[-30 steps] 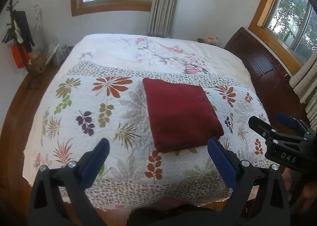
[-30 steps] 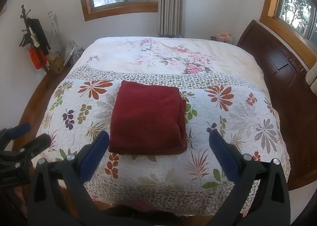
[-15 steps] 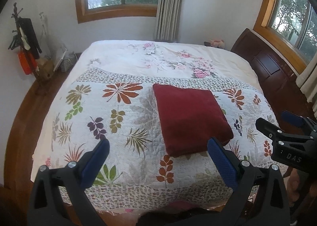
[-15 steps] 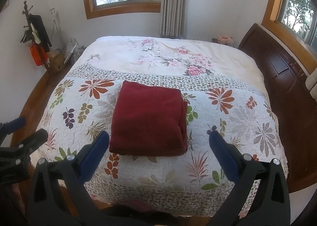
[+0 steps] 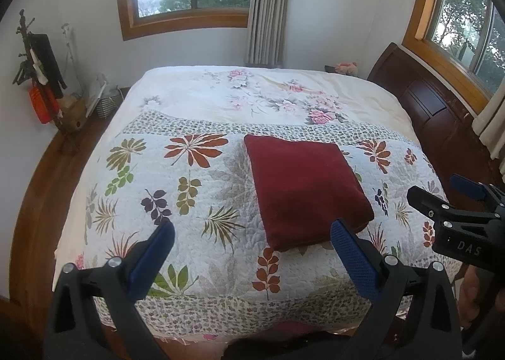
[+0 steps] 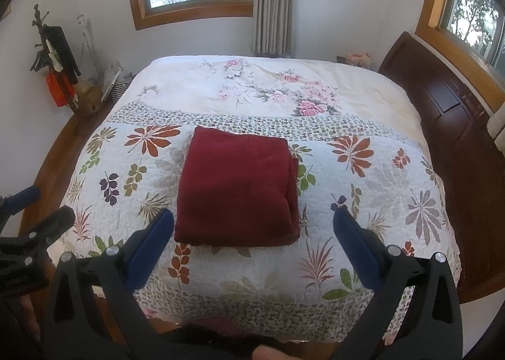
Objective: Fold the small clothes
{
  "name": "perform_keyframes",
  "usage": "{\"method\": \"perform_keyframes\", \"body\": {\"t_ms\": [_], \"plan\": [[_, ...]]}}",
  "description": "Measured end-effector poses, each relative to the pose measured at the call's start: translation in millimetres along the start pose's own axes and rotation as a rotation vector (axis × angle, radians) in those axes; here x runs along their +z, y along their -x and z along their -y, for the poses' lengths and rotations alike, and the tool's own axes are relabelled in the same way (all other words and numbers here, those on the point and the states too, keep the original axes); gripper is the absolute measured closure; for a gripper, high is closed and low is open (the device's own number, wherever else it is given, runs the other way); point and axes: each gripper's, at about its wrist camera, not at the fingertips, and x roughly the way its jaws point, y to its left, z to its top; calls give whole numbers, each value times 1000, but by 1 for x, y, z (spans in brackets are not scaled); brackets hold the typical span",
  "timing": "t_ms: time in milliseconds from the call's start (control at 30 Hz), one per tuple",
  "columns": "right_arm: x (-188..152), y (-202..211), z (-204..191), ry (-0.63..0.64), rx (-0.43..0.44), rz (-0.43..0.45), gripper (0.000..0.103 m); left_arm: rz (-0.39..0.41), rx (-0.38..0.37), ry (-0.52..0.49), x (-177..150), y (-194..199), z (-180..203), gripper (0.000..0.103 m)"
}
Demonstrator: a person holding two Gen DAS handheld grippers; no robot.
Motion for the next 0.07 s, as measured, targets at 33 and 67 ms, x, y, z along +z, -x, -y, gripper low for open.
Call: {"method": "perform_keyframes", "body": {"t_ms": [33,67], "plan": [[0,-1,0,-1,2,-3,3,0,0,0,0,0,0,4],[-1,-1,0,0,0,-4,3,0,2,1,0,0,0,4]]}}
